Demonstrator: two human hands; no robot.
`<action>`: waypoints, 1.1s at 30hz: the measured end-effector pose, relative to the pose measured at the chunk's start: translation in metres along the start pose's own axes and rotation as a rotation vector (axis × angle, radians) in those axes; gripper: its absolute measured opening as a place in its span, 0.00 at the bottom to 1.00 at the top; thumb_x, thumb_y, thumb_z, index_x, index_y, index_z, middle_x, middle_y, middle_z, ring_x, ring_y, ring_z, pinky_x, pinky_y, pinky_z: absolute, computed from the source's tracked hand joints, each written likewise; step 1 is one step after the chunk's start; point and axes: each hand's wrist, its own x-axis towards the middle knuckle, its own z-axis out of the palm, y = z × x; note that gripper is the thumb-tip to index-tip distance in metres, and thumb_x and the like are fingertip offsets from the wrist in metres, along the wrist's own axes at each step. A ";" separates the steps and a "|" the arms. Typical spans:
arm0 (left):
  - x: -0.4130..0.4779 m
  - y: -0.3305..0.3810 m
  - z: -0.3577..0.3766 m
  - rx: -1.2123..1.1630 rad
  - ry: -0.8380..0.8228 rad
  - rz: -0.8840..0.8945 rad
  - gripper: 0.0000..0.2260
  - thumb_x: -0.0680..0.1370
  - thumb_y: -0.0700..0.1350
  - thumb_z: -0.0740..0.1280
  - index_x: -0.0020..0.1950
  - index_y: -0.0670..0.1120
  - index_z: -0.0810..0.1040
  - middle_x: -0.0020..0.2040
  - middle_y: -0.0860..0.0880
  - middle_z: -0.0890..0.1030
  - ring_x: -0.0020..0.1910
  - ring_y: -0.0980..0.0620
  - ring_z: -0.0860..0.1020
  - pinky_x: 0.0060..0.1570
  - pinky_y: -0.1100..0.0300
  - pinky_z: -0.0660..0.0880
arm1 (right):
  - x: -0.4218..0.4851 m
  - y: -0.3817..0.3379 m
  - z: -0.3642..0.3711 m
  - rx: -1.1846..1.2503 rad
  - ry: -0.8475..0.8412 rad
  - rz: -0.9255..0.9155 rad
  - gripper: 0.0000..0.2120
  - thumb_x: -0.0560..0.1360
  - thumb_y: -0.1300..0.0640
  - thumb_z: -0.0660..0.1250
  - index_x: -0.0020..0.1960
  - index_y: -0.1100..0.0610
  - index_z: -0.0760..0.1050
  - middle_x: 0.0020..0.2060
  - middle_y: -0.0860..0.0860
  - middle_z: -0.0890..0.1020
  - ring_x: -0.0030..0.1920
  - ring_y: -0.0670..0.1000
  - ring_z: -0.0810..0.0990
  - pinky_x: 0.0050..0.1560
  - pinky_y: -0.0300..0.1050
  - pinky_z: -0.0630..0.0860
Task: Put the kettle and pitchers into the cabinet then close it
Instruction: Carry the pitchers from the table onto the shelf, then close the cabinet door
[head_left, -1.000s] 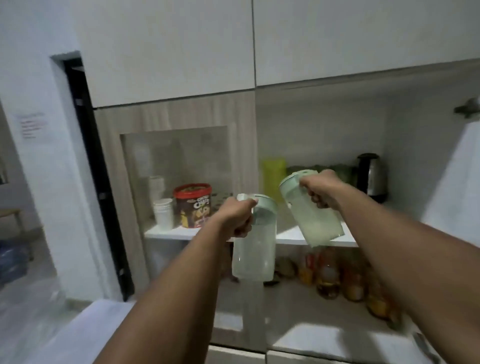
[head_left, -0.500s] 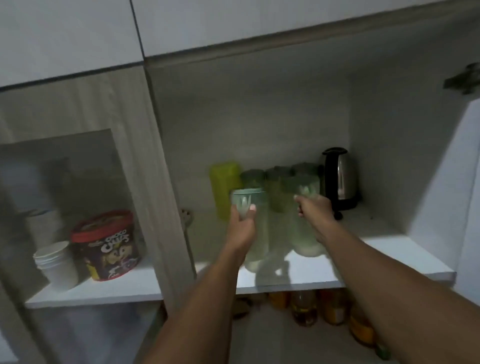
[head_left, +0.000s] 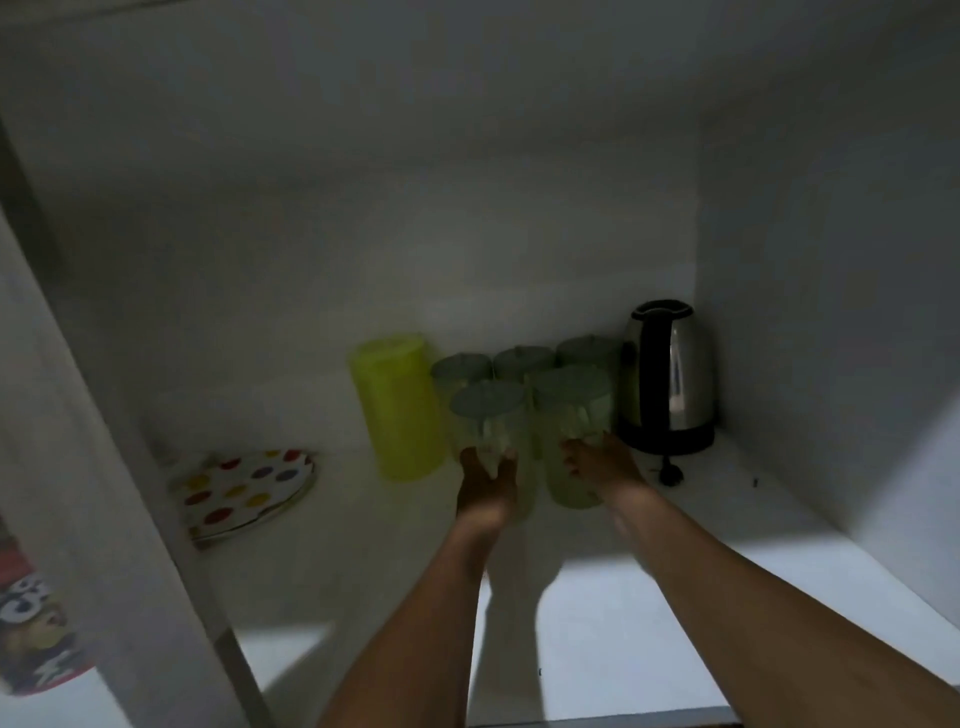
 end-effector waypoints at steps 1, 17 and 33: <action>-0.001 0.004 -0.002 0.001 -0.010 -0.006 0.38 0.75 0.66 0.63 0.78 0.53 0.51 0.75 0.45 0.68 0.64 0.34 0.76 0.60 0.39 0.76 | -0.012 -0.009 0.001 -0.024 -0.013 0.019 0.25 0.71 0.49 0.72 0.64 0.60 0.76 0.57 0.58 0.82 0.52 0.57 0.81 0.42 0.45 0.74; -0.172 0.043 -0.077 0.124 -0.120 0.132 0.33 0.76 0.47 0.73 0.74 0.47 0.58 0.69 0.41 0.71 0.63 0.41 0.74 0.62 0.49 0.75 | -0.211 -0.051 -0.061 -0.268 -0.078 0.005 0.22 0.75 0.48 0.70 0.66 0.56 0.71 0.61 0.53 0.76 0.56 0.53 0.76 0.47 0.50 0.74; -0.488 0.120 -0.004 0.187 -0.459 0.634 0.29 0.76 0.50 0.69 0.75 0.50 0.63 0.72 0.45 0.69 0.66 0.45 0.72 0.65 0.49 0.72 | -0.557 -0.081 -0.268 -0.361 0.560 -0.297 0.03 0.72 0.55 0.70 0.45 0.53 0.78 0.42 0.51 0.83 0.44 0.55 0.82 0.45 0.49 0.78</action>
